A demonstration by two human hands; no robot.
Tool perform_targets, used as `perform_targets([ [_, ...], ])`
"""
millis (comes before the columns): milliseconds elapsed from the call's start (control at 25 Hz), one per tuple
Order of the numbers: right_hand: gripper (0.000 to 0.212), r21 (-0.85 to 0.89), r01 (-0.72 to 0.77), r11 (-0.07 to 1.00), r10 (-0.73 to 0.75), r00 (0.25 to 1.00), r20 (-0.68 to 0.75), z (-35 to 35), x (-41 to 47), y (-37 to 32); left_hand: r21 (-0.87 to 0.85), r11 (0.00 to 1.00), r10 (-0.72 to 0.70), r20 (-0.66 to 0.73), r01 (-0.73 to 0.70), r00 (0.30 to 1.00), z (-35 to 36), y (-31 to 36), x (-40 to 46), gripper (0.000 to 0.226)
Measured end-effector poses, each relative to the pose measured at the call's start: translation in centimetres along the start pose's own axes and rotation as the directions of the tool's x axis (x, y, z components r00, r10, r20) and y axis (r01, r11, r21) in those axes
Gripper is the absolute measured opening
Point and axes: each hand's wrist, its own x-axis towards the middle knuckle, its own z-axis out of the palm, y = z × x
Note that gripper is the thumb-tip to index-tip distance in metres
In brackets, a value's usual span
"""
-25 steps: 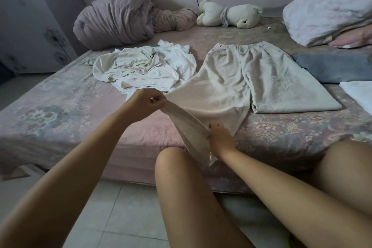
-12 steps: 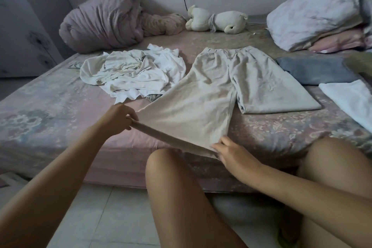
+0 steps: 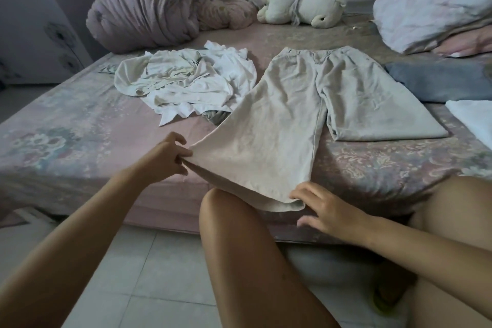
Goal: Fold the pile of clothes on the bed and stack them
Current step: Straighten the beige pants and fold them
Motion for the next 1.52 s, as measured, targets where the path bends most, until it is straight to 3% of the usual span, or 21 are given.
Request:
perform_targets([
  [80,0.038,-0.061,0.007,0.998,-0.013,0.995,-0.102,0.0,0.7,0.8,0.073,0.986,0.157,-0.117,-0.15,0.981,0.2,-0.1,1.0,0.025],
  [160,0.028,-0.119,-0.048,0.992,0.021,0.976,-0.215,-0.5,1.8,1.9,0.078,0.976,0.213,-0.165,-0.203,0.963,0.2,-0.5,2.6,0.023],
  [240,0.035,-0.042,-0.168,0.985,0.15,0.948,-0.282,-1.6,2.9,2.9,-0.07,0.994,0.072,-0.194,-0.087,0.978,-0.4,-0.5,4.7,0.021],
  [360,0.019,0.32,-0.386,0.865,0.47,0.847,-0.249,-4.5,4.7,5.3,-0.407,0.905,-0.209,-0.175,0.123,0.962,-0.5,0.0,9.6,0.024],
  [520,0.009,0.55,-0.492,0.675,0.687,0.691,-0.224,-9.1,10.4,13.2,-0.637,0.754,-0.311,-0.134,0.158,0.941,1.6,0.5,19.6,0.013],
  [680,0.008,0.615,-0.604,0.507,0.827,0.543,-0.149,-11.2,15.8,23.1,-0.577,0.801,-0.37,-0.27,0.158,0.889,5.4,1.4,29.7,0.009],
  [840,0.006,0.463,-0.721,0.516,0.853,0.482,-0.2,-9.7,19.9,32.6,-0.467,0.82,-0.489,-0.271,0.331,0.829,10.8,1.7,37.4,0.024],
  [1000,0.016,0.25,-0.766,0.592,0.805,0.548,-0.23,-8.3,22.4,37.9,-0.378,0.846,-0.495,-0.295,0.376,0.817,14.8,0.2,42.4,0.026],
  [1200,0.017,0.173,-0.74,0.65,0.753,0.599,-0.273,-5.9,24.0,41.3,-0.111,0.905,-0.425,-0.288,0.411,0.858,17.4,-0.4,45.3,0.028],
  [1280,0.023,-0.006,-0.764,0.645,0.735,0.623,-0.267,-5.7,24.0,41.3,-0.057,0.909,-0.413,-0.254,0.412,0.875,17.5,-0.4,45.4,0.03],
  [1360,0.036,-0.278,-0.72,0.636,0.637,0.693,-0.339,-5.4,23.8,39.5,-0.007,0.946,-0.315,-0.243,0.323,0.918,17.0,0.0,44.6,0.046],
  [1440,0.046,-0.358,-0.583,0.73,0.437,0.8,-0.411,-4.4,23.6,36.0,0.105,0.984,-0.124,-0.17,0.144,0.978,16.4,0.9,41.9,0.075],
  [1480,0.051,-0.327,-0.526,0.785,0.42,0.84,-0.343,-3.6,23.3,33.5,0.166,0.985,-0.04,-0.065,0.051,0.997,16.2,1.6,40.1,0.083],
  [1520,0.058,-0.274,-0.513,0.813,0.478,0.858,-0.188,-2.8,22.9,30.9,0.225,0.974,0.01,0.08,-0.027,0.997,16.2,2.5,38.0,0.085],
])
